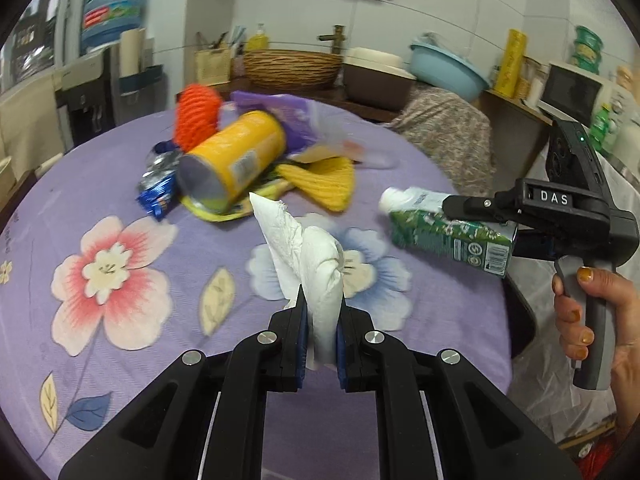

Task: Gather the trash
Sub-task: 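Carry the tissue and milk carton over the black trash bin with both tools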

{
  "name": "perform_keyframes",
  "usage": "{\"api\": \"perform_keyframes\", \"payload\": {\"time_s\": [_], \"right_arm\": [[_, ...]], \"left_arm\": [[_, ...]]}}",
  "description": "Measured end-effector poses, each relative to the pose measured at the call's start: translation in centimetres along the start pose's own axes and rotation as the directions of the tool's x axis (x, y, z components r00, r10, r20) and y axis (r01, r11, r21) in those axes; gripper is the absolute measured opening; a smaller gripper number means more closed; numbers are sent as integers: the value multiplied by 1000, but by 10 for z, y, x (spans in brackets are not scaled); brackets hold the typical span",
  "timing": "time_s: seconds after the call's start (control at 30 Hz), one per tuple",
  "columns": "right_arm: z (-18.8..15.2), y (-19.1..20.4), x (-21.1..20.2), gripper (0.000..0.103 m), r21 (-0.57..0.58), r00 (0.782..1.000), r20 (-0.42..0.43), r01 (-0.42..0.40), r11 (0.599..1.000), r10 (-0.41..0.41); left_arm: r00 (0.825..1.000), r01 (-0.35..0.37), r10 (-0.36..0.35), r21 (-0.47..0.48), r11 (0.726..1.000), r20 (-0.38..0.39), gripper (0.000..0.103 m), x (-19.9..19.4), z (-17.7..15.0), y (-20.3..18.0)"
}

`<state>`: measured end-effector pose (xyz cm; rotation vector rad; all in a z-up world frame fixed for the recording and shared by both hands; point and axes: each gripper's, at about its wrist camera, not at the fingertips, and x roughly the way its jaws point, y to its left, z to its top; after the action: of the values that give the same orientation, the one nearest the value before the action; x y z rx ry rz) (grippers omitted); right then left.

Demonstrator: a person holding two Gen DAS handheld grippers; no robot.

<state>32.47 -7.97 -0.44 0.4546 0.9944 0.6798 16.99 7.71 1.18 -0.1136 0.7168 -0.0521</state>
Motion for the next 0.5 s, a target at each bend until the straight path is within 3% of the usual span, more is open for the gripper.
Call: {"api": "perform_keyframes", "payload": {"time_s": [0.07, 0.3, 0.5], "right_arm": [[-7, -6, -11, 58, -23, 1000, 0, 3, 1000, -3], [-19, -22, -8, 58, -96, 991, -132, 23, 995, -35], [-3, -9, 18, 64, -214, 957, -233, 125, 969, -175]], "left_arm": [[1000, 13, -14, 41, 999, 12, 12, -1, 0, -20], [997, 67, -70, 95, 993, 28, 12, -1, 3, -58], [999, 34, -37, 102, 994, 32, 12, -3, 7, -58]]}}
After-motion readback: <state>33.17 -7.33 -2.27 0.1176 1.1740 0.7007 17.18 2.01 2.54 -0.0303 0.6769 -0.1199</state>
